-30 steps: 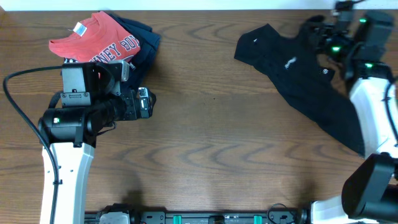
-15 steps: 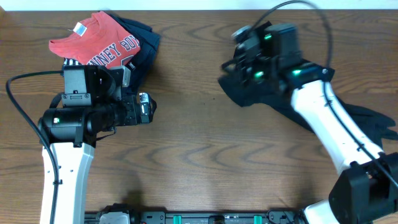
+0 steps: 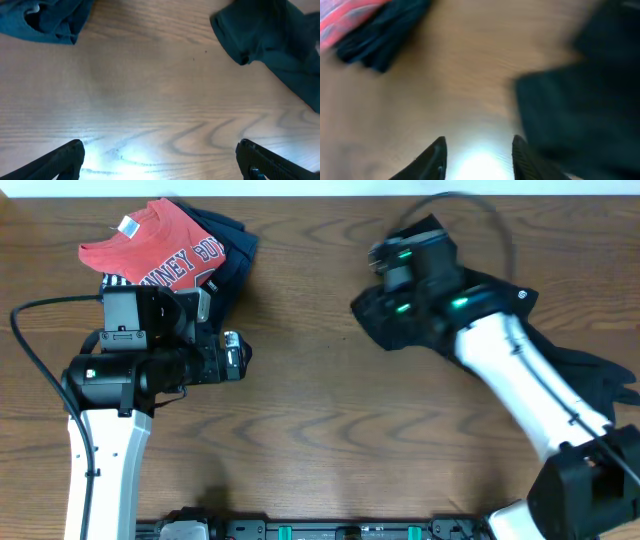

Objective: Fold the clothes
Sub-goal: 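Grasp the black t-shirt with the right gripper and drag it toward center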

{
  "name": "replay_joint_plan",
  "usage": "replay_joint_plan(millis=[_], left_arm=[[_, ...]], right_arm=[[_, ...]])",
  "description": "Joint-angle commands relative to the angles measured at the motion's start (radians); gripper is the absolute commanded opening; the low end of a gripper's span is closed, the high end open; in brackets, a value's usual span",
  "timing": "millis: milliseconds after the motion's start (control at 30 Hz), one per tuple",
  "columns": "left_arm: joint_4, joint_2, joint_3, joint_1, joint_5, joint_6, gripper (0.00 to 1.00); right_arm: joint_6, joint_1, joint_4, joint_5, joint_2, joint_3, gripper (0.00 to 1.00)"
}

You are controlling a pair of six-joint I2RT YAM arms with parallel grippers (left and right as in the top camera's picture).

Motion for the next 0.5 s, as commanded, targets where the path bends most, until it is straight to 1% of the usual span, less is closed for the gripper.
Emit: replay_joint_plan(millis=[0,167,267,333,467], left_arm=[[-0.006,0.001,0.017,-0.003,0.019,-0.002,0.98],[0.01,0.019,0.017,-0.008,0.083,-0.001,0.98],[0.029,0.053,0.017,-0.034,0.093,-0.001,0.98],[0.054,0.09,0.017,-0.074,0.093,-0.002,0.98],[0.136,0.198,0.017,-0.199,0.093,-0.002,0.98]], right_arm=[[0.151,-0.199,-0.052,0.051,-0.016,0.004,0.46],[0.169,-0.475,-0.182,0.058,-0.008,0.004,0.49],[0.169,-0.62,-0.245,0.064,0.006,0.004,0.49],[0.168,-0.71,-0.285,0.064,0.021,0.003,0.49],[0.16,-0.817,-0.327,0.056,0.033,0.002,0.51]])
